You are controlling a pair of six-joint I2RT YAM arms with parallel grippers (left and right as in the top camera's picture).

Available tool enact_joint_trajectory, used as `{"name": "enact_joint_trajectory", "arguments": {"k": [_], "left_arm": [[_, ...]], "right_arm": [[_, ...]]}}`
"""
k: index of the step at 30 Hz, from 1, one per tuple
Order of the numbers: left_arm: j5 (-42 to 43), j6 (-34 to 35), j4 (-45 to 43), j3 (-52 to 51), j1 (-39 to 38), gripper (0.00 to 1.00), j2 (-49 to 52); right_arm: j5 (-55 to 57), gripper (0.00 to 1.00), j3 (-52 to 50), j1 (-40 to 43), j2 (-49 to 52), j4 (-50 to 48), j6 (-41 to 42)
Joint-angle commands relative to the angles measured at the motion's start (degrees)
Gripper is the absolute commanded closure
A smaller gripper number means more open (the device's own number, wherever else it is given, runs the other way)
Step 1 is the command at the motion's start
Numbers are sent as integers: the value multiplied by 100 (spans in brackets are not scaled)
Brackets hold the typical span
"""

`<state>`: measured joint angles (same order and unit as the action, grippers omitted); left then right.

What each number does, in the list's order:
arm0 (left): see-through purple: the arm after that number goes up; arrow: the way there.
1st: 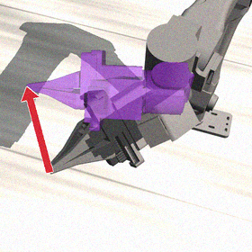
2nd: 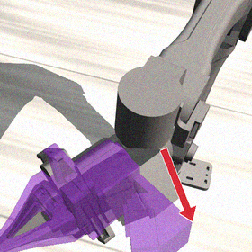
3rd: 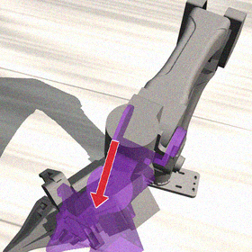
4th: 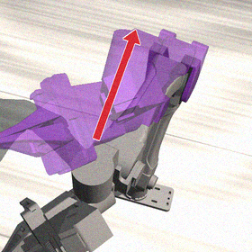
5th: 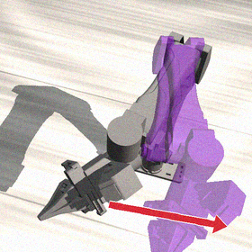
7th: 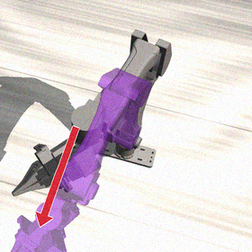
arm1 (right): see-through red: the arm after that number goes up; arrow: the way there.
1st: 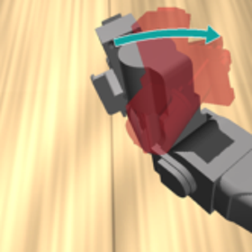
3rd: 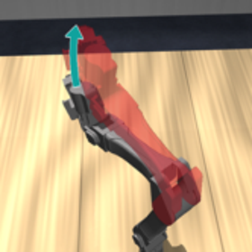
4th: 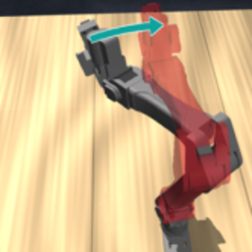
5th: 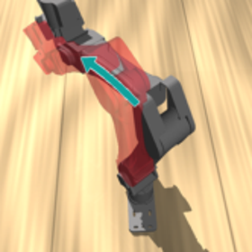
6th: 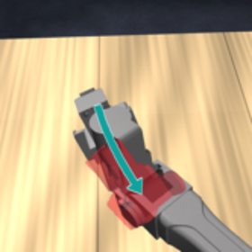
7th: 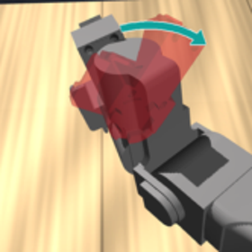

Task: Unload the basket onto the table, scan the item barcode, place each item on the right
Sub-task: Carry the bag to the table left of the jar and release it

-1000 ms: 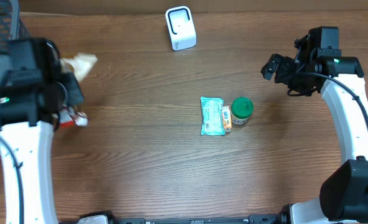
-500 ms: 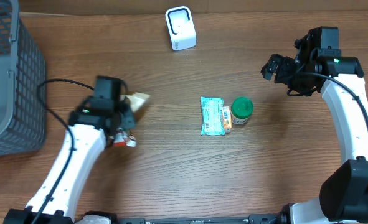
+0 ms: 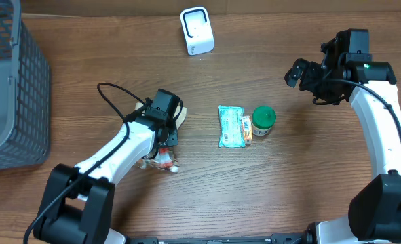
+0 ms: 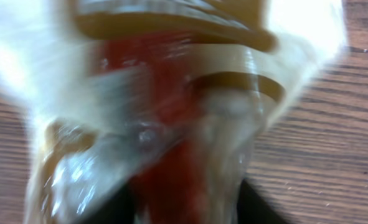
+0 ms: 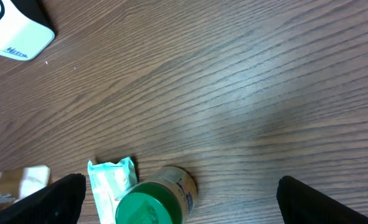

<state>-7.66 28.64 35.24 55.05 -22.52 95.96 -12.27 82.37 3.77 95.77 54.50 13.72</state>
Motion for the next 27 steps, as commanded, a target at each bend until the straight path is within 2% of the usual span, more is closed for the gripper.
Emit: {"name": "enact_joint_trajectory", "arguments": {"k": [1, 2, 6, 9, 12, 16, 18, 21, 23, 27], "left_arm": [[282, 87, -90, 31, -22, 39, -17], [284, -39, -63, 118, -22, 30, -55], [258, -197, 330, 525, -22, 21, -177], [192, -341, 721, 966, -20, 18, -260], [-251, -341, 1294, 1565, -9, 17, -343], [-778, -334, 2371, 2487, 127, 19, -485], [-970, -334, 2903, 2852, 232, 24, -566], [-1386, -96, 3495, 3143, 496, 63, -765], [-1683, 90, 3622, 3141, 739, 78, -946], [-1790, 227, 3674, 3141, 1510, 80, -1244]], "right_arm": [[-44, 0, 52, 44, -46, -33, 17], [-44, 0, 52, 44, -46, -33, 17], [-44, 0, 52, 44, -46, -33, 17], [-44, 0, 52, 44, -46, -33, 17], [-44, 0, 52, 44, -46, -35, 17], [-44, 0, 52, 44, -46, -33, 17], [-44, 0, 52, 44, -46, -33, 17], [-44, 0, 52, 44, -46, -33, 17], [-44, 0, 52, 44, -46, -33, 17], [-44, 0, 52, 44, -46, -33, 17]]}}
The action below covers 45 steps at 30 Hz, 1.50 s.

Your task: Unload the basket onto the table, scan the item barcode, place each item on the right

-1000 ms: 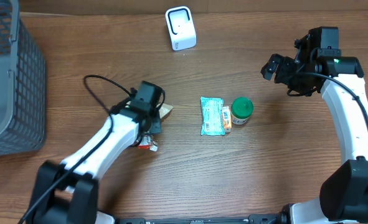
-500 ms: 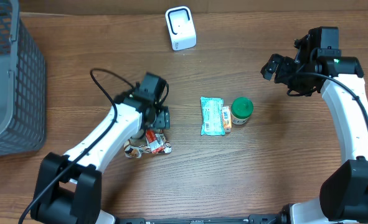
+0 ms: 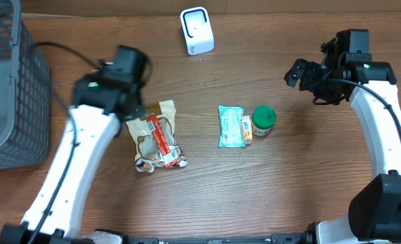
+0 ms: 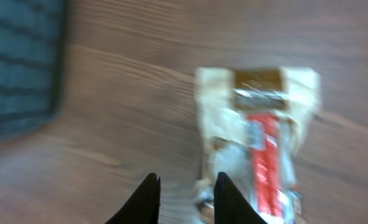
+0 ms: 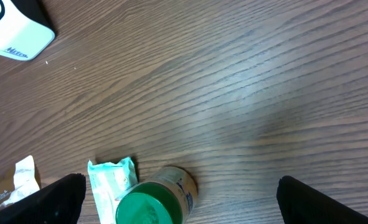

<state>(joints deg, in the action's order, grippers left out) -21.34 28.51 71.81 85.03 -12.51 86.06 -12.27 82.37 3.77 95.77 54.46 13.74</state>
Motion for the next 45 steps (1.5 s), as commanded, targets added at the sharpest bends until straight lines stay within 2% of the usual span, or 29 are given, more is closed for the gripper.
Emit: {"name": "enact_joint_trajectory", "arguments": {"k": [1, 3, 5, 8, 16, 21, 25, 31, 36, 41, 45], "left_arm": [[-402, 240, 20, 142, 695, 80, -291], [-214, 238, 17, 142, 1235, 82, -369], [-98, 208, 22, 142, 1537, 87, -369], [-116, 168, 111, 142, 1808, 89, -374], [-898, 251, 149, 142, 2243, 85, -413], [-844, 581, 146, 142, 2680, 85, -448], [-380, 616, 63, 142, 3012, 86, -487], [-232, 363, 20, 142, 3012, 85, -485], [-120, 358, -2, 142, 3012, 84, -485], [-354, 442, 72, 142, 3047, 83, -498], [-149, 472, -2, 142, 3097, 81, -509]], "right_arm": [[-44, 0, 52, 44, -46, -28, 15], [-44, 0, 52, 44, -46, -28, 15], [-44, 0, 52, 44, -46, -28, 15], [-44, 0, 52, 44, -46, -28, 15], [-44, 0, 52, 44, -46, -28, 15], [-44, 0, 52, 44, -46, -28, 15], [-44, 0, 52, 44, -46, -31, 15], [-44, 0, 52, 44, -46, -28, 15], [-44, 0, 52, 44, -46, -28, 15], [-44, 0, 52, 44, -46, -28, 15], [-44, 0, 52, 44, -46, -28, 15]]}}
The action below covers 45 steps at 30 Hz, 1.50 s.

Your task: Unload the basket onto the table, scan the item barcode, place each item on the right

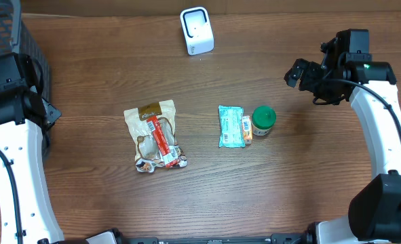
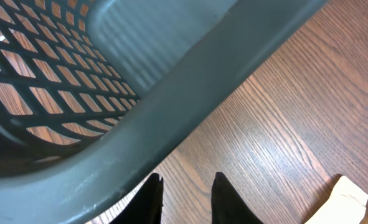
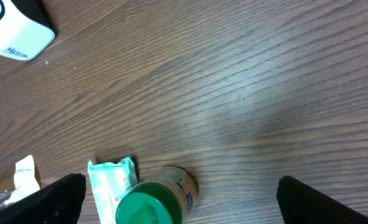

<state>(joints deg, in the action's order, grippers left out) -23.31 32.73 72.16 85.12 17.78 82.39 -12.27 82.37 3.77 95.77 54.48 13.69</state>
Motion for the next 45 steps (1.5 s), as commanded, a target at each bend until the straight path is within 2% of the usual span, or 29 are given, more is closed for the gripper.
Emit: {"name": "enact_joint_trajectory", "arguments": {"k": [1, 7, 11, 12, 13, 14, 15, 16, 20, 21, 25, 30, 33, 40, 45], "left_arm": [[59, 48, -35, 133, 68, 80, -142], [555, -109, -37, 133, 52, 75, -142], [1790, -450, -17, 129, 28, 66, -140], [2448, -466, 33, 127, -17, 60, -136], [2726, -463, 61, 125, -57, 57, -129], [2970, -463, 76, 125, -103, 48, -118], [3217, -461, 101, 125, -157, 30, -105], [3414, -463, 122, 114, -219, 27, -87], [3692, -439, 278, 96, -584, 56, 0], [3692, -439, 289, 68, -721, 59, 13], [3670, -352, 188, -197, -1351, 64, 48], [3281, 280, -297, -903, -2251, 69, 50], [3121, 695, -706, -1414, -2782, 78, 55], [2802, 1115, -1725, -2323, -3805, 72, 76], [2406, 1126, -1886, -2476, -4142, 62, 76]], "right_arm": [[-44, 0, 52, 44, -46, -31, 20], [-44, 0, 52, 44, -46, -31, 20], [-44, 0, 52, 44, -46, -31, 20], [-44, 0, 52, 44, -46, -31, 20], [-44, 0, 52, 44, -46, -31, 20], [-44, 0, 52, 44, -46, -31, 20], [-44, 0, 52, 44, -46, -31, 20], [-44, 0, 52, 44, -46, -31, 20], [-44, 0, 52, 44, -46, -31, 20], [-44, 0, 52, 44, -46, -31, 20], [-44, 0, 52, 44, -46, -31, 20], [-44, 0, 52, 44, -46, -31, 20], [-44, 0, 52, 44, -46, -31, 20], [-44, 0, 52, 44, -46, -31, 20], [-44, 0, 52, 44, -46, -31, 20]]}}
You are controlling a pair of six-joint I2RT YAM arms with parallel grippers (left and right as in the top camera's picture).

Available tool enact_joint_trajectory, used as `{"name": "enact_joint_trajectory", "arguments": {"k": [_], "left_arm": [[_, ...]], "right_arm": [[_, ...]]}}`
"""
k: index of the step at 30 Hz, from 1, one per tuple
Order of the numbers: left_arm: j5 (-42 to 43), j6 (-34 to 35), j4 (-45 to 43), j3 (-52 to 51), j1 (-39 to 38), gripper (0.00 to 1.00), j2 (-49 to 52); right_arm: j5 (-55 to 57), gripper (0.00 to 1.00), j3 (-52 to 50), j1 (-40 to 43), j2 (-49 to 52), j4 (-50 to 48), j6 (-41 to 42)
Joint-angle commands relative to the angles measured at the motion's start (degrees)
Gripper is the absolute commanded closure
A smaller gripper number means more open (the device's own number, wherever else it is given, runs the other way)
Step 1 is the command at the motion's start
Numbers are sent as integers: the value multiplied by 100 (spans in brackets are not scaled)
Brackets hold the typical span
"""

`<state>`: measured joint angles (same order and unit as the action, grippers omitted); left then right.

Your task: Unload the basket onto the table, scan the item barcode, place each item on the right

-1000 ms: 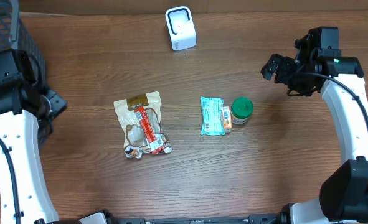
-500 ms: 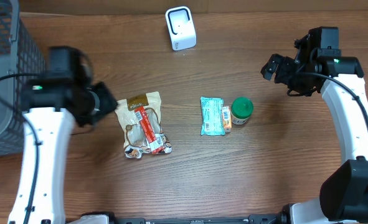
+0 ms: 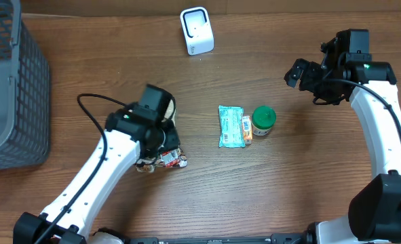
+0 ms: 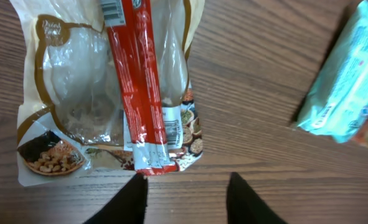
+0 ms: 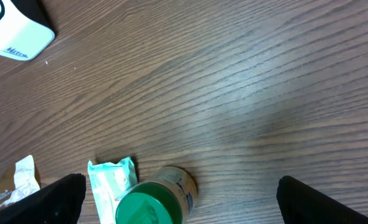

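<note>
A clear snack bag (image 4: 109, 93) with a red strip and a barcode lies flat on the wooden table. My left gripper (image 4: 187, 186) hovers over it, open with nothing between its fingers; in the overhead view the left gripper (image 3: 158, 132) hides most of the snack bag (image 3: 165, 160). The white scanner (image 3: 197, 30) stands at the far edge, and the right wrist view shows the scanner (image 5: 15, 31) too. My right gripper (image 5: 180, 183) is held high at the right, open wide and empty.
A teal packet (image 3: 231, 126), a small orange item (image 3: 246, 129) and a green-lidded jar (image 3: 263, 120) lie right of the bag. A dark mesh basket (image 3: 10, 88) fills the far left. The teal packet (image 4: 349, 81) sits close to the left gripper's right side.
My left arm has gone from the basket at the far left to a spot above the snack bag, and its jaws stand wider apart. The right arm has not moved.
My left gripper was low, right against the snack bag. Then it was up and to the left of the bag, which lay bare on the table. Then it was over by the basket. Now it is back above the bag, open.
</note>
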<state>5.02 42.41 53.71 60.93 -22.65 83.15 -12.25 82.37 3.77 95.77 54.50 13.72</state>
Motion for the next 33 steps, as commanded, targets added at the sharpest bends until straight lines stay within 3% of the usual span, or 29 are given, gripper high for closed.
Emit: {"name": "enact_joint_trajectory", "arguments": {"k": [1, 3, 5, 11, 16, 23, 33], "left_arm": [[-450, 157, -46, -57, -103, 54, 0], [-599, 155, -48, -55, -79, 32, 0], [-855, 153, -44, -52, 4, 22, 0], [-870, -9, -37, -44, 1056, 12, 0], [-911, -667, -35, -44, 1928, 2, 0], [-1161, -732, 164, -46, 2870, 0, 0], [-1158, -732, 151, -46, 2959, 0, 0]], "right_arm": [[-46, 0, 52, 44, -46, -33, 17], [-46, 0, 52, 44, -46, -33, 17], [-46, 0, 52, 44, -46, -33, 17], [-46, 0, 52, 44, -46, -33, 17], [-46, 0, 52, 44, -46, -33, 17], [-46, 0, 52, 44, -46, -33, 17], [-46, 0, 52, 44, -46, -33, 17]]}}
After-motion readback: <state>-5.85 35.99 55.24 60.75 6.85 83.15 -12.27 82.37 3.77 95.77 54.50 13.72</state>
